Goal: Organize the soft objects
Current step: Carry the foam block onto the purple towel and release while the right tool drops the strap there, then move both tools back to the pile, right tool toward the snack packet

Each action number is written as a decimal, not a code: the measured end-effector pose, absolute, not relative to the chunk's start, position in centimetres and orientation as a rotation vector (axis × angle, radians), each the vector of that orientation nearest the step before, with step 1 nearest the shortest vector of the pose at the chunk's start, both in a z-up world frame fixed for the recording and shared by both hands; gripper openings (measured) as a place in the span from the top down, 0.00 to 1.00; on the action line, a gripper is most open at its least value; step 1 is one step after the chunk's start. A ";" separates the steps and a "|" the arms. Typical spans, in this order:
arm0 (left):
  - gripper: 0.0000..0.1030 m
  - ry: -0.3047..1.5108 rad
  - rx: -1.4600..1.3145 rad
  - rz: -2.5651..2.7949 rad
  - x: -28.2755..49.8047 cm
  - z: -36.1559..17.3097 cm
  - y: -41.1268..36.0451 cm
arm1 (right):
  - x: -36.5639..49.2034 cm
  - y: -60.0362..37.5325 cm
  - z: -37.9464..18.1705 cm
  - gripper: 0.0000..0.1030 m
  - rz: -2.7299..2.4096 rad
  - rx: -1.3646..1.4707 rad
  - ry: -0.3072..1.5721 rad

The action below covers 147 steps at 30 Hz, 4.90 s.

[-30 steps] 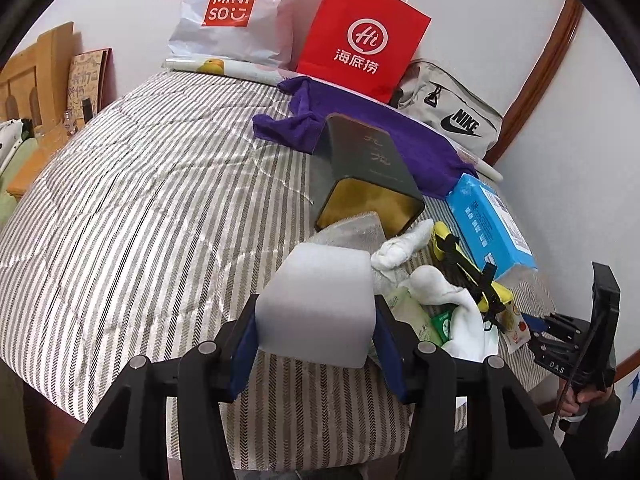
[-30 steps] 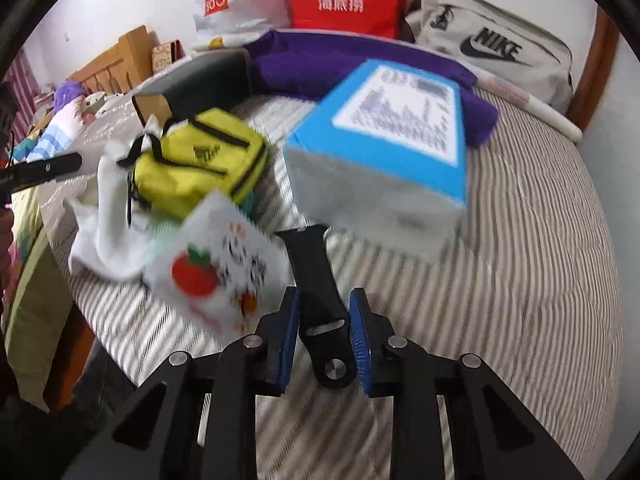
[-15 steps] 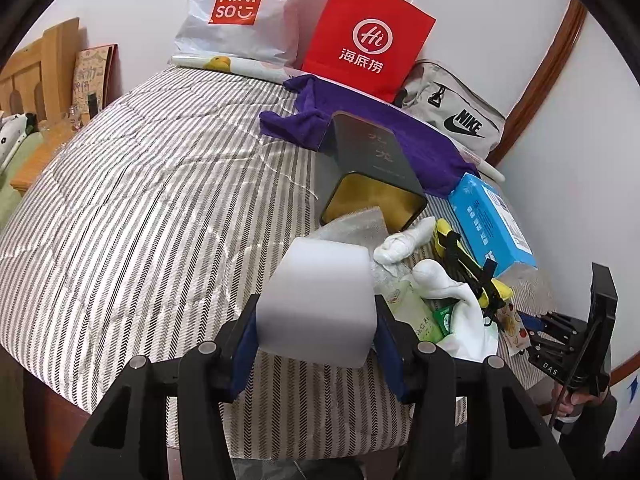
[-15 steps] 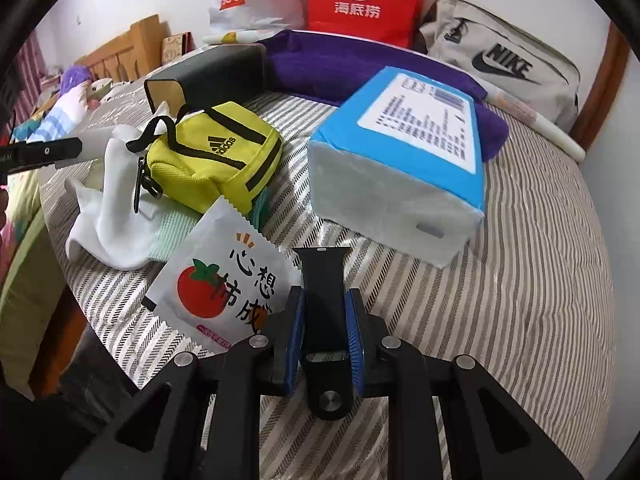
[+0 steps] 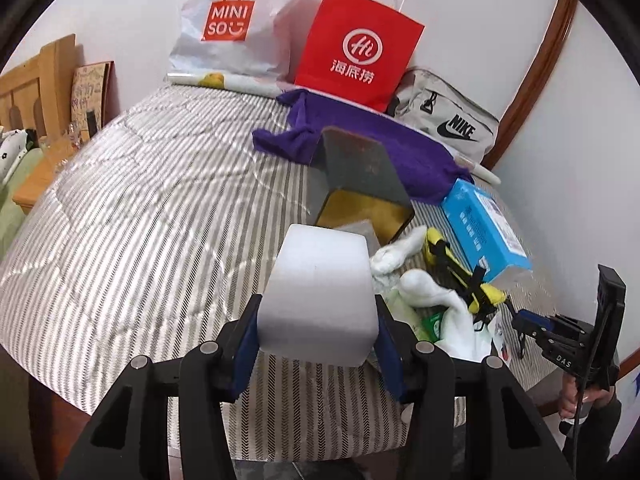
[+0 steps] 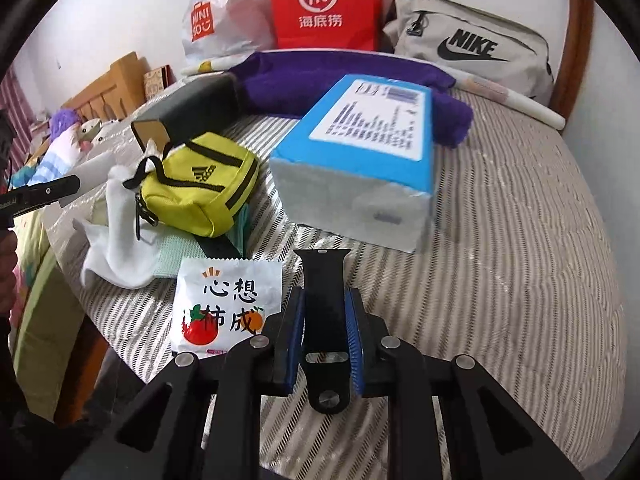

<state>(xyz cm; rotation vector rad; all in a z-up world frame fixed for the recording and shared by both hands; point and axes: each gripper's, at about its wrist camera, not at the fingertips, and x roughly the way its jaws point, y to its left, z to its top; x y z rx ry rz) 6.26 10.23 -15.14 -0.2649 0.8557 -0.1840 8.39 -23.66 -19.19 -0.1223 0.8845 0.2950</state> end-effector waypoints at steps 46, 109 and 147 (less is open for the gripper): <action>0.52 0.848 -0.172 -0.308 27.0 -8.5 8.3 | 26.4 -23.0 -8.3 0.80 0.154 -0.001 0.775; 0.34 1.119 -0.230 -0.102 40.6 -15.5 4.1 | 42.6 -24.2 -15.5 0.47 0.346 -0.064 1.006; 0.34 0.949 -0.151 -0.295 12.0 -8.2 4.9 | 8.9 -22.1 -10.8 0.23 0.279 -0.008 0.878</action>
